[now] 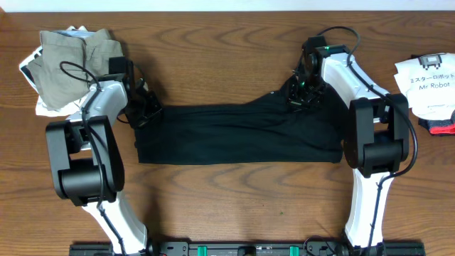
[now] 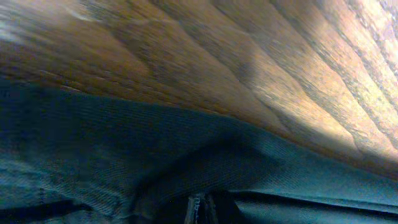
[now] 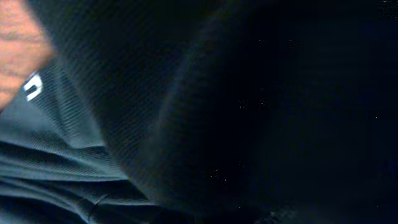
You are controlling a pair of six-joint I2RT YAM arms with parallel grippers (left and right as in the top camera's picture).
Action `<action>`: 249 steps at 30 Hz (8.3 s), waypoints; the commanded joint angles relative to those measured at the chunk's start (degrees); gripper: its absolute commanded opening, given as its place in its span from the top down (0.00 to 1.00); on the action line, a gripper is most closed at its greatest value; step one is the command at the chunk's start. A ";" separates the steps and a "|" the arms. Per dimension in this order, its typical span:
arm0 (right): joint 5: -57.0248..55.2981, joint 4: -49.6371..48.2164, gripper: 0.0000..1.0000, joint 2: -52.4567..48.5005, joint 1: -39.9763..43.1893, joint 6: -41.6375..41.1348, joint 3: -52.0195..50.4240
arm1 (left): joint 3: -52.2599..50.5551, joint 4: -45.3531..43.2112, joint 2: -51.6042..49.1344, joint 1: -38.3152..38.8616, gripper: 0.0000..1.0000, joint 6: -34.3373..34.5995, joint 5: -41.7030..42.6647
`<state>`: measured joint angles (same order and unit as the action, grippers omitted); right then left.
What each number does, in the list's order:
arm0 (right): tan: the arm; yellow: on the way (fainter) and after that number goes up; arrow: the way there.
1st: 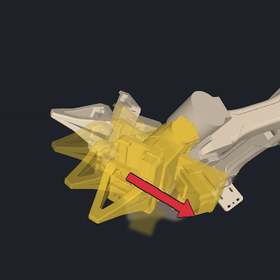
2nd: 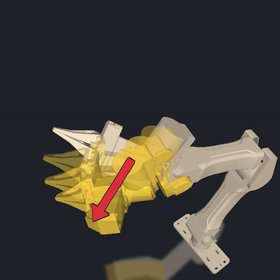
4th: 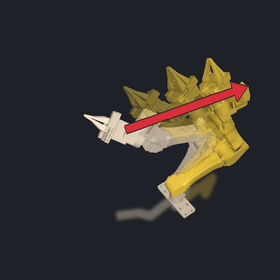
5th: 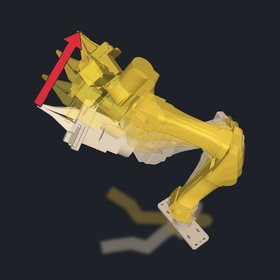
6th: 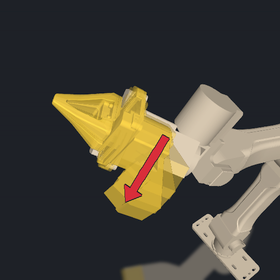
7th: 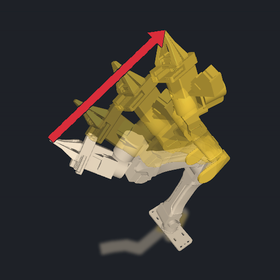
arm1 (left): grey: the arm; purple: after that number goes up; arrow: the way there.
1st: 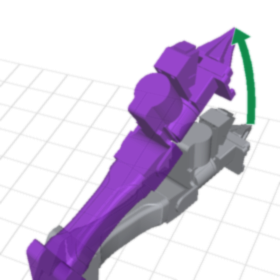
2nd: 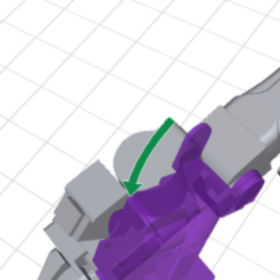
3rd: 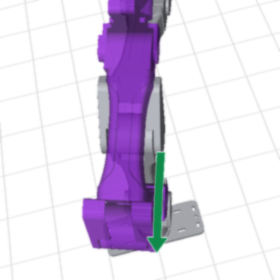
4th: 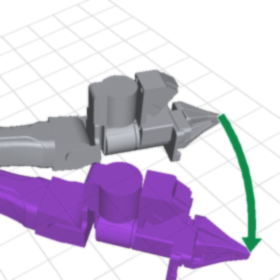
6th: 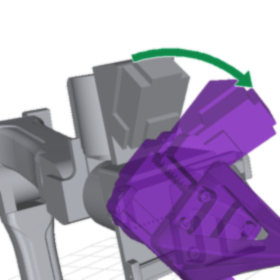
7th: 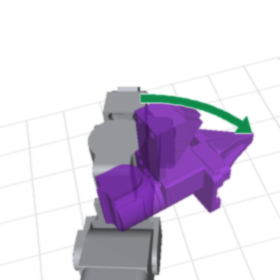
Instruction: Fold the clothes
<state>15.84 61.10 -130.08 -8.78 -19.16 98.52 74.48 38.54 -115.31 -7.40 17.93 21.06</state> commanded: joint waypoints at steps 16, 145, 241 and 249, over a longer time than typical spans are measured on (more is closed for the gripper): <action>-14.80 2.19 0.99 0.09 5.46 -8.46 -0.63 | -1.07 -1.81 -0.87 -5.55 0.84 -0.79 -9.09; -6.47 -2.14 0.94 4.11 4.79 17.53 -1.14 | -2.32 -2.75 6.01 31.28 0.51 3.48 5.25; -19.15 5.92 0.60 27.78 17.68 -16.98 -26.36 | -2.14 7.69 9.01 25.57 0.02 3.34 2.23; -15.72 -2.05 0.60 27.78 17.92 -14.29 -33.46 | -2.14 7.69 9.01 25.57 0.02 3.34 2.23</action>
<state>-2.20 60.25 -102.89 9.15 -34.37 66.96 72.49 46.06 -107.37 18.22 21.02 23.77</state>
